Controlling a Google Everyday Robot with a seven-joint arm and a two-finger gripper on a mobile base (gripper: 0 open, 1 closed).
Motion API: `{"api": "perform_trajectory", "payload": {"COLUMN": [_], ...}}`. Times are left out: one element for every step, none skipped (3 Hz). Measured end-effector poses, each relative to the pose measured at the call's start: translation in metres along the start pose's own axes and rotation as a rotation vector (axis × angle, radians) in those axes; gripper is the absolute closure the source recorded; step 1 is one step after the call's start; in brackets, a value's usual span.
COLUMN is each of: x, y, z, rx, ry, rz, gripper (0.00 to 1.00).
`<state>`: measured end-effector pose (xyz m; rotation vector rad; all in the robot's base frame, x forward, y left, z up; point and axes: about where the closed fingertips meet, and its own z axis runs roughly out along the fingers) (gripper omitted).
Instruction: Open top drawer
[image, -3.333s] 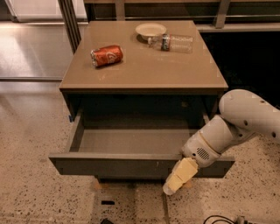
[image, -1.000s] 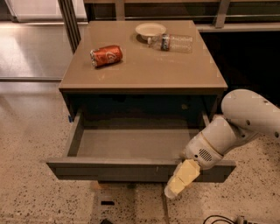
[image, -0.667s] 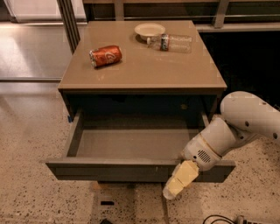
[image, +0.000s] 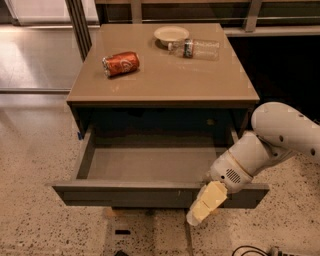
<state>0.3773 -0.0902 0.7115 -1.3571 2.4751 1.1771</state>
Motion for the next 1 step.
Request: {"api": "perform_trajectory", "payload": {"x": [0.0], "y": [0.0], "z": [0.0], "rx": [0.0], "ry": [0.0], "rz": [0.0], "gripper": [0.0]}}
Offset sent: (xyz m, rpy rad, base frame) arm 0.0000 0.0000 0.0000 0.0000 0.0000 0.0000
